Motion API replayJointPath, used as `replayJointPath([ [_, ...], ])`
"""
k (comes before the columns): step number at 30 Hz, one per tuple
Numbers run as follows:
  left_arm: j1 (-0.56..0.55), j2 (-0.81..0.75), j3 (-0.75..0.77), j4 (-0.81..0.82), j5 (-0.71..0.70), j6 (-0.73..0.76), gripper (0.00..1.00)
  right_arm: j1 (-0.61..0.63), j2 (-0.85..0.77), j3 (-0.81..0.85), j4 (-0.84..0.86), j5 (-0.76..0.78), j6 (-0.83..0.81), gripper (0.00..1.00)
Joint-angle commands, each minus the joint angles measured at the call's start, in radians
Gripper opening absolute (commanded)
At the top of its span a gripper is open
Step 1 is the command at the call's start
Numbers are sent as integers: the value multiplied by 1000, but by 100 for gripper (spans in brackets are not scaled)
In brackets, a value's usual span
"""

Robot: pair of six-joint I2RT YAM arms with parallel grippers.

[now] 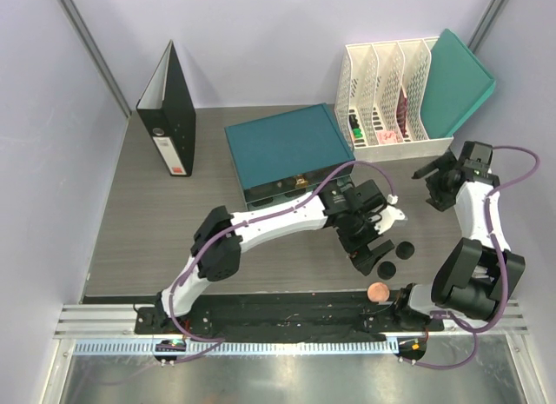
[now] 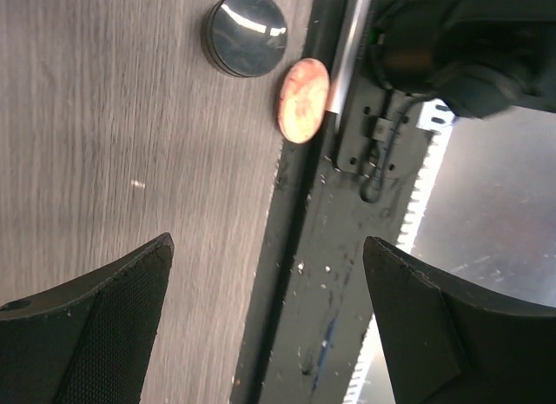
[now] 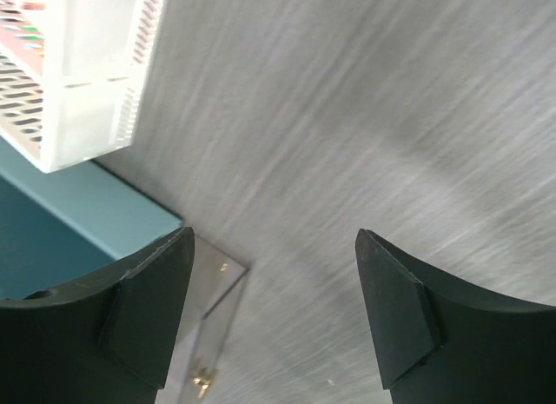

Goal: Organize the makeup

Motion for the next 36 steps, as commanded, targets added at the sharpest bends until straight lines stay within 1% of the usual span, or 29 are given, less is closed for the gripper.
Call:
replayJointPath([
  [1,-13,41,47,110,16,-13,89,-26,-14,-28,32,27,-78,82],
  [5,-29,96,70,173,30,-62,89,-46,-11,-60,47,39,-90,85],
  [9,-42,174,171,177,64,-100,89,-69,-6,-81,69,34,-99,86],
  [11,-50,210,190,197,76,-120,89,-86,-8,-95,81,36,-102,86],
  [14,-55,236,189,219,71,-134,89,-101,-8,-106,92,33,-107,86],
  [17,-61,243,170,246,27,-133,89,-110,-10,-110,96,27,-116,86],
  [22,-75,230,86,333,-131,-126,89,-121,-13,-114,96,11,-127,86],
  [25,-88,231,60,374,-183,-114,89,-121,-14,-115,93,2,-130,86],
  [29,-102,271,84,372,-169,-110,89,-123,-13,-117,90,4,-134,86],
  [36,-113,309,83,380,-151,-131,88,-126,3,-115,92,-1,-131,86],
])
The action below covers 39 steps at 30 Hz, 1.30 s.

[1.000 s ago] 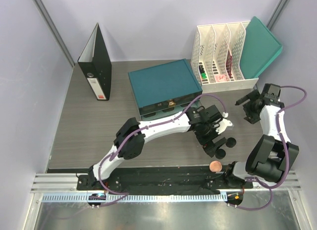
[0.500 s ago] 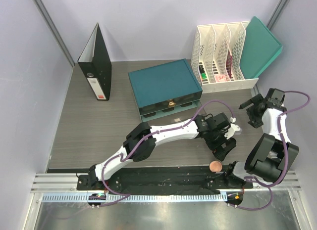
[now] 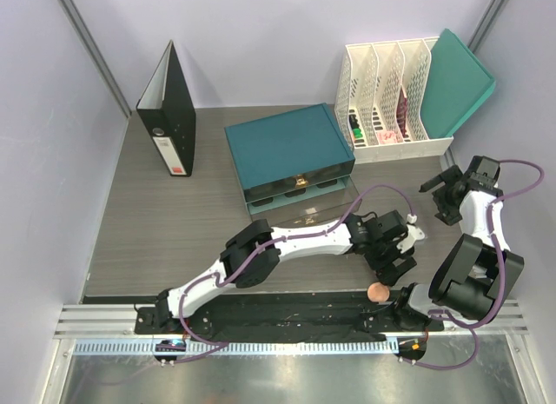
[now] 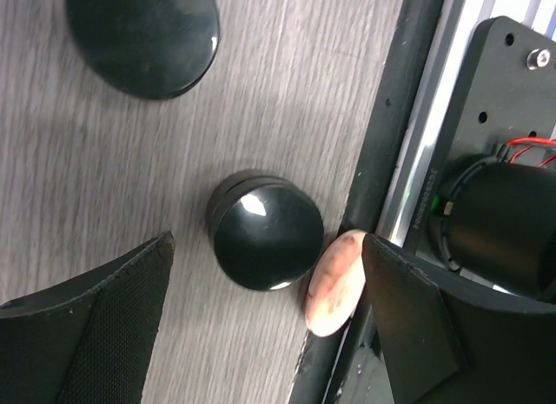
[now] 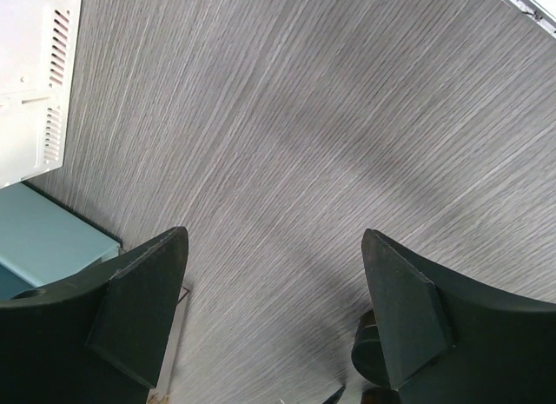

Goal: Organize the makeup

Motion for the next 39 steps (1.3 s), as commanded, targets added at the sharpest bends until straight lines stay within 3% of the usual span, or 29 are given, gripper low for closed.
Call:
replayJointPath([
  [1,-13,46,16,39,0,-23,86,-9,6,5,26,-9,-14,86],
  [9,-15,88,37,36,-70,-39,74,-12,4,-8,32,-18,-20,86],
  [12,-15,86,19,30,-90,-31,62,-14,6,-9,35,-18,-21,86],
  [13,-15,83,4,28,-103,-27,50,-14,7,-8,37,-21,-20,86],
  [16,-10,66,-22,25,-129,-16,28,-15,20,-1,41,-33,-15,86],
  [24,-1,-34,-21,-34,-245,32,8,-15,18,-21,63,-61,-9,86],
  [25,2,-52,9,-76,-261,39,0,-14,11,-27,67,-64,-9,86],
  [39,149,-300,33,-288,-426,47,0,-14,-54,-86,98,-121,20,86],
])
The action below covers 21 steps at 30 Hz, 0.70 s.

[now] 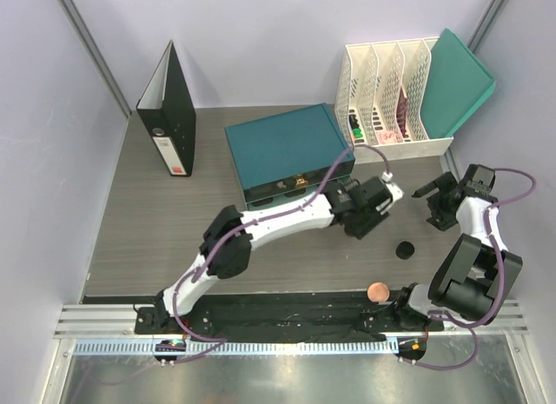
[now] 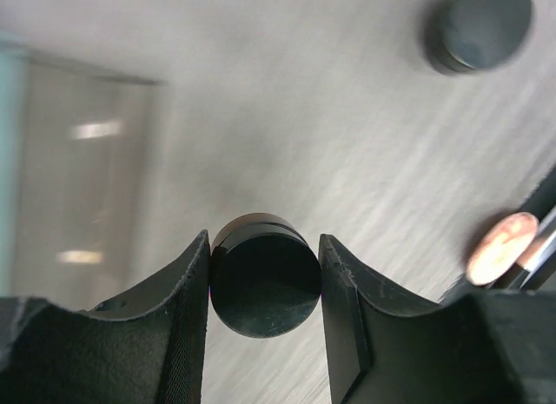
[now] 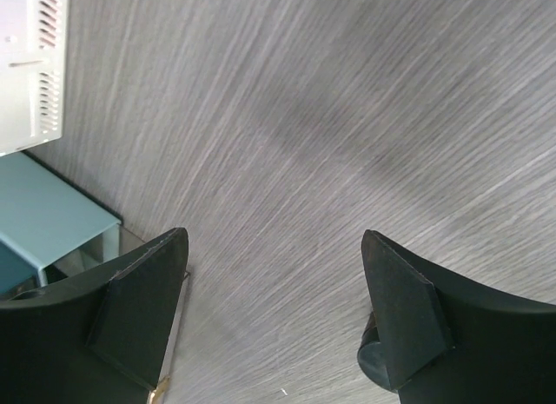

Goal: Organize the makeup

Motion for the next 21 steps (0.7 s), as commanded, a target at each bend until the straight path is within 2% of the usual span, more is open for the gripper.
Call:
replayJointPath([
  [1,65,-167,8,-85,-72,15,0,-4,-54,-2,44,-35,19,86],
  [6,153,-257,-110,-70,-90,29,0,-2,-85,-37,57,-54,28,86],
  [11,217,-253,-161,-73,-85,46,0,-2,-121,-72,38,-63,16,86],
  [21,265,-179,-103,-54,-32,61,0,15,-206,-137,26,-97,-7,86],
])
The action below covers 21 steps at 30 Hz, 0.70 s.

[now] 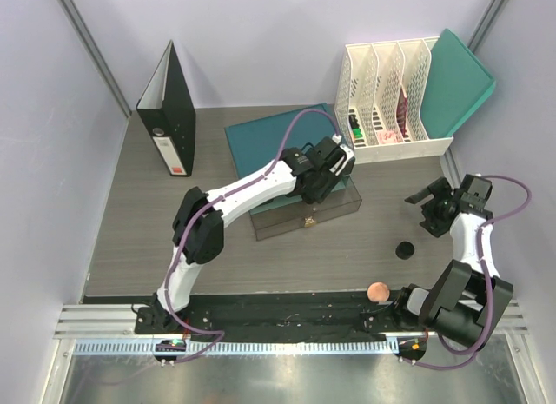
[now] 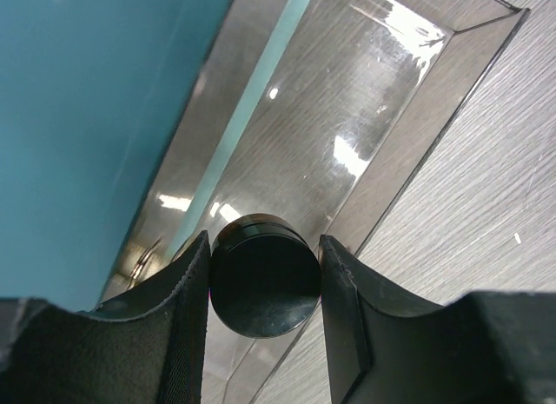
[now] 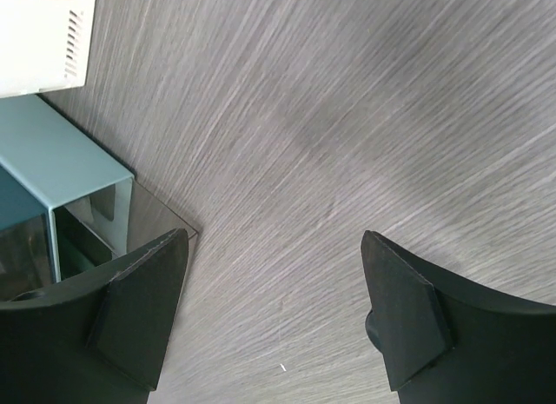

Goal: Organize the makeup

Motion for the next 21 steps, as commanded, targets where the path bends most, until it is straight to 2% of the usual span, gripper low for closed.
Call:
replayJointPath([
  [1,7,17,65,15,30,8,1,5,-45,-28,18,-27,2,86],
  [9,9,115,155,-28,21,11,13,6,-65,-70,69,-49,51,86],
  [16,19,167,177,-49,14,5,22,23,-103,-27,-43,12,19,86],
  [17,24,173,182,-59,15,3,30,29,-106,-13,-58,18,14,86],
  [21,38,195,205,-69,40,-3,47,45,-135,-7,-98,32,40,86],
])
